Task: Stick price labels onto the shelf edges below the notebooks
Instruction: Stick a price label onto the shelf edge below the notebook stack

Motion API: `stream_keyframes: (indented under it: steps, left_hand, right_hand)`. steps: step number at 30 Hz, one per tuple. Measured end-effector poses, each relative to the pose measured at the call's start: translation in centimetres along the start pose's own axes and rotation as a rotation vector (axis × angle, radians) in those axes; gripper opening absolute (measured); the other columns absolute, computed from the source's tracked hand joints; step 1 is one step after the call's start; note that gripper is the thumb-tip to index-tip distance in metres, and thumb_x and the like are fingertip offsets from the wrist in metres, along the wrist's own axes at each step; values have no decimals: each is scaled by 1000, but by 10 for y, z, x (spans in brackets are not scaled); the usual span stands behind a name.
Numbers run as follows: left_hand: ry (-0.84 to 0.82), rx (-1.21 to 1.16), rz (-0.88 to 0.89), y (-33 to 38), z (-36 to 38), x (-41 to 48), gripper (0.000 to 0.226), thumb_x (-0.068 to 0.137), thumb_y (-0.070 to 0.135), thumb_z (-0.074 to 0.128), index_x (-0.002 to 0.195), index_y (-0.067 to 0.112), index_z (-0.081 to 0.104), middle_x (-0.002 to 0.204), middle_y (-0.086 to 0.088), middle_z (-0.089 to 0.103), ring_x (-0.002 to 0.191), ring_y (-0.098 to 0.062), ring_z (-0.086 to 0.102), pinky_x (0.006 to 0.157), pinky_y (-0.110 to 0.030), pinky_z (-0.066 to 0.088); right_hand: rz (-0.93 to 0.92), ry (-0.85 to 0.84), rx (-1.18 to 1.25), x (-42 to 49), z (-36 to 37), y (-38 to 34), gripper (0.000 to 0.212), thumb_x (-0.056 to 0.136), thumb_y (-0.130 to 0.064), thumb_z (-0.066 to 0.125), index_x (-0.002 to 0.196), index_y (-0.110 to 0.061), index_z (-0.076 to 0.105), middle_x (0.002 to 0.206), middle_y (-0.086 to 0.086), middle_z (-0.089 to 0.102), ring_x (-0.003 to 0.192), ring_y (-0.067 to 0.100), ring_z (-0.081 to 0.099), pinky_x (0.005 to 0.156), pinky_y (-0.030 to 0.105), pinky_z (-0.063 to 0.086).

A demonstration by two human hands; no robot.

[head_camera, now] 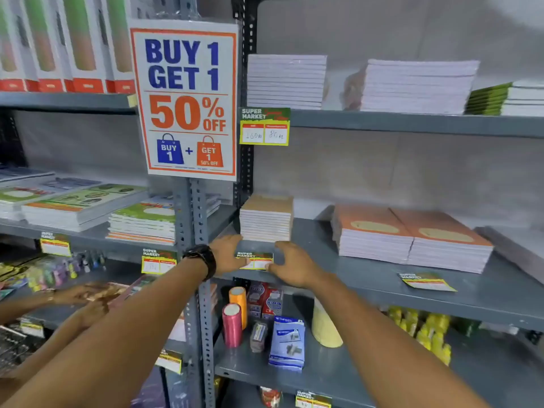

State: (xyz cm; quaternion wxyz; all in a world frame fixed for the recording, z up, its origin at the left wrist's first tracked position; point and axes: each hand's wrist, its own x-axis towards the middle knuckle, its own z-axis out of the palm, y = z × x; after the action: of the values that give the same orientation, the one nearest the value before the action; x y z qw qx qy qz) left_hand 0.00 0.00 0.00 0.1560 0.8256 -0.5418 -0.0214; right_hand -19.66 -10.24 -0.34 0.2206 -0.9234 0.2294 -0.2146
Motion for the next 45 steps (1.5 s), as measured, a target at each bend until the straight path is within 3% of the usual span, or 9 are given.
stream_keyframes:
  steps: [6,9,14,18,20,25,31,38,45]
  left_hand:
    - [-143,-38,-79,-4,16,16,79,82,57,55,147,27,21,148,-11,43,128,-30,48,103,-39,43]
    - [-103,-148,-77,-4,20,24,77,83,39,65,147,22,25,147,-11,44,123,-29,51,99,-37,46]
    - [12,-430,-13,0,15,29,38,80,8,72,115,15,61,123,-8,62,112,-21,58,84,-24,44]
    - [58,-504,117,1,0,18,22,80,8,72,100,17,69,105,-2,69,96,-12,60,79,-18,46]
    - [46,-496,158,1,-6,10,22,81,13,74,101,20,70,103,5,68,96,-9,60,80,-12,43]
    - [52,-588,220,-1,4,-11,22,79,15,76,100,21,73,101,0,74,95,-11,67,88,-29,51]
    - [102,-762,84,-17,43,-33,22,76,19,80,91,30,70,94,1,75,86,-14,71,83,-41,58]
    - [204,-733,-45,-19,68,-32,22,71,27,81,81,32,62,81,-3,72,72,-18,64,70,-45,53]
    - [297,-648,-99,-17,75,-27,26,72,30,80,84,28,57,79,-2,69,71,-21,62,67,-37,52]
  right_hand:
    - [81,-82,0,13,13,-2,51,80,-32,72,126,-17,55,130,10,59,111,25,57,89,31,43]
    - [100,-91,4,18,18,5,50,79,-36,70,125,-23,54,128,7,60,108,23,58,89,35,48]
    - [159,-61,57,22,16,10,52,80,-37,70,126,-27,50,130,4,61,110,23,59,88,35,47]
    - [168,7,188,26,10,8,70,81,-30,72,141,-26,36,136,0,52,112,23,60,91,34,49]
    - [123,61,293,24,8,5,57,82,-22,72,134,-30,46,130,-1,57,102,17,63,85,32,54]
    - [0,98,324,16,11,-5,12,81,-14,74,88,-23,75,84,-6,74,78,7,66,74,31,56]
    - [14,68,198,2,38,-3,9,82,-17,73,89,-21,77,82,-7,75,73,-1,64,66,15,48]
    - [47,103,61,0,59,0,12,87,-22,67,95,-23,75,87,-5,75,78,9,66,74,33,57]
    - [49,174,-45,4,67,0,14,88,-23,65,100,-24,72,92,-2,69,80,13,62,72,32,53]
